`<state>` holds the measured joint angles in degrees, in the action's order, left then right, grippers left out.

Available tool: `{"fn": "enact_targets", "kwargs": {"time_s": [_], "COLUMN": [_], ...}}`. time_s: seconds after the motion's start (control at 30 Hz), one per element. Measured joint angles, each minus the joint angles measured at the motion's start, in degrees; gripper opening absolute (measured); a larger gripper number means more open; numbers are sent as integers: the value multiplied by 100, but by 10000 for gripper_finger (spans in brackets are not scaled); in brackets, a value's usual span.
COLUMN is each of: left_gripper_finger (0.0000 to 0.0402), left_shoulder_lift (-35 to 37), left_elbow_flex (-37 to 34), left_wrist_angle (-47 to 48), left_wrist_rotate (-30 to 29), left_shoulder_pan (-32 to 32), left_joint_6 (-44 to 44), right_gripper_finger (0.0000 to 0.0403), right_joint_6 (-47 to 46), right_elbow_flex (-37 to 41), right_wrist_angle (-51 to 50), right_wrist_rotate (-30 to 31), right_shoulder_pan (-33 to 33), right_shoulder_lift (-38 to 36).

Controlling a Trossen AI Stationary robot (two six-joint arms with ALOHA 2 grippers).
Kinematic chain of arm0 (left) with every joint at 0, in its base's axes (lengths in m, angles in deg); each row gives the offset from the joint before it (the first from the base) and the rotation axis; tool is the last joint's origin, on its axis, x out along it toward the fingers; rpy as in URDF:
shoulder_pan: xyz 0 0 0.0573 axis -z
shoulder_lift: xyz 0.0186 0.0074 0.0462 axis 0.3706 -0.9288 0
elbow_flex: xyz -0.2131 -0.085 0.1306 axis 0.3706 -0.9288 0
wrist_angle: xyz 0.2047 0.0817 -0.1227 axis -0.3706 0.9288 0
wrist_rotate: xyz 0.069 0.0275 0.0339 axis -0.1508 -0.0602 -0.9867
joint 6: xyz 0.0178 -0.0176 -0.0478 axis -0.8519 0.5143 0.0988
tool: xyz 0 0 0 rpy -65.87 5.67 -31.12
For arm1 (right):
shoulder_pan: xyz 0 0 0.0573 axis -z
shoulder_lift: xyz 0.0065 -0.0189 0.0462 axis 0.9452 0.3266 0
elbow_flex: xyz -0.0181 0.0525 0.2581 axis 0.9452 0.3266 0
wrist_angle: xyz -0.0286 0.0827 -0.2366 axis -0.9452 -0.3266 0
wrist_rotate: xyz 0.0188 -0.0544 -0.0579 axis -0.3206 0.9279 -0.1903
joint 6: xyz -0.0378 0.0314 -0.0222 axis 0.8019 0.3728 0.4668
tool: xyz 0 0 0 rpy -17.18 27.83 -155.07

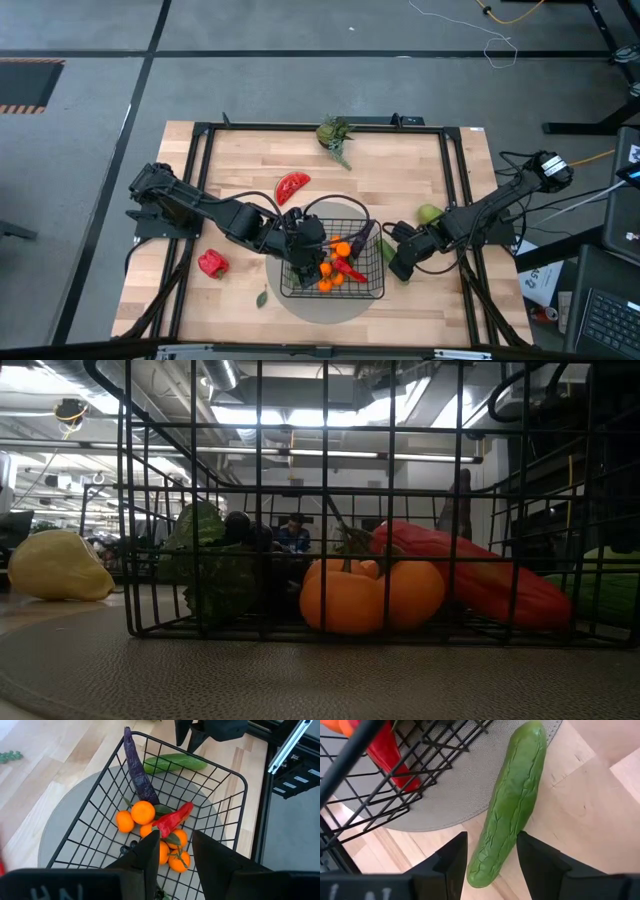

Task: Build produce basket
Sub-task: Put the green cucumber into the black wire basket

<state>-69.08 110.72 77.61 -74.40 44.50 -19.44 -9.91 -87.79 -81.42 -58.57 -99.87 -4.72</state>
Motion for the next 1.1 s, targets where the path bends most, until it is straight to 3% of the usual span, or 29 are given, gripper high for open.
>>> {"fn": "enact_targets", "kwargs": {"time_s": [0.73, 1.1], "left_gripper_finger": [110, 110], "left_shoulder_lift": [0, 0], "left_elbow_flex": [0, 0], "left_wrist_angle": [0, -4], "left_wrist_rotate": [-11, -15], "left_shoulder_pan": [-13, -13], "left_joint_6": [2, 4], "right_gripper_finger": [170, 170], "right_joint_6": [-210, -421], "right_elbow_flex": [129, 120], "right_wrist_angle": [540, -740], "right_wrist_rotate": [8, -548], "right_shoulder_pan": [-20, -17], "right_shoulder_lift": [776, 765]}}
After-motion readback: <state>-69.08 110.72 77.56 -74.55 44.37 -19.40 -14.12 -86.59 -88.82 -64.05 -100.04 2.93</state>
